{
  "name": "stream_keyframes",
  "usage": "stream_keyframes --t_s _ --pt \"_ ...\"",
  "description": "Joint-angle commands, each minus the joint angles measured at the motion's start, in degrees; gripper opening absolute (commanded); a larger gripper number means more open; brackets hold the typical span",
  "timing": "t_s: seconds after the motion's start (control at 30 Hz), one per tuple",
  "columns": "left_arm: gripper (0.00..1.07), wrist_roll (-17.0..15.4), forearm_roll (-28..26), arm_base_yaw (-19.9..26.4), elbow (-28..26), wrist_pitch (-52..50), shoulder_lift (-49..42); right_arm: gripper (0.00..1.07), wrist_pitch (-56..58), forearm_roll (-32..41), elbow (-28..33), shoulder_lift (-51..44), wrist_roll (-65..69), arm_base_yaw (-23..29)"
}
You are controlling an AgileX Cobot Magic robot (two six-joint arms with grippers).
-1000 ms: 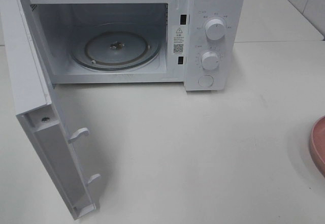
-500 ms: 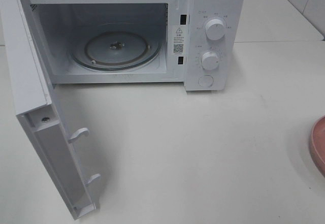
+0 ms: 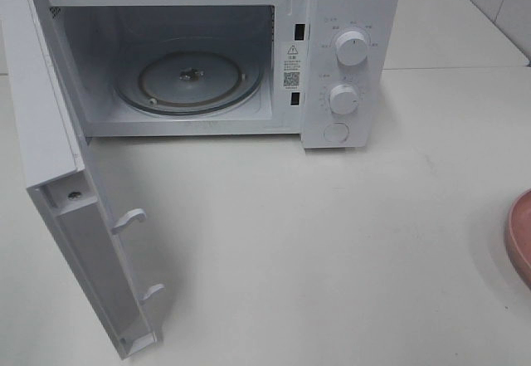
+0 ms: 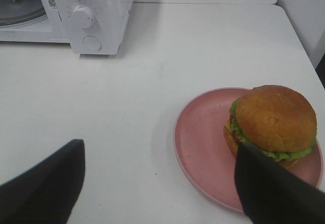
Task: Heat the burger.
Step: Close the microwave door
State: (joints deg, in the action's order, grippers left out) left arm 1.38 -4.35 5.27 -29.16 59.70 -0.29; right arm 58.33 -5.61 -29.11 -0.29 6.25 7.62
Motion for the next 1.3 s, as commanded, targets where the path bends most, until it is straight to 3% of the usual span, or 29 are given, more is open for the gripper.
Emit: stream_keyframes --t_s 0.03,1.3 --pt "1.0 -0.11 -0.23 0.06 0.23 -0.4 -0.52 0.76 -0.69 0.23 0.23 -1.43 -0.4 -0.4" --pt "1.0 -0.23 -0.46 0.06 0.23 -0.4 -0.52 0.76 -0.69 0.23 0.23 -1.43 -0.4 -0.4"
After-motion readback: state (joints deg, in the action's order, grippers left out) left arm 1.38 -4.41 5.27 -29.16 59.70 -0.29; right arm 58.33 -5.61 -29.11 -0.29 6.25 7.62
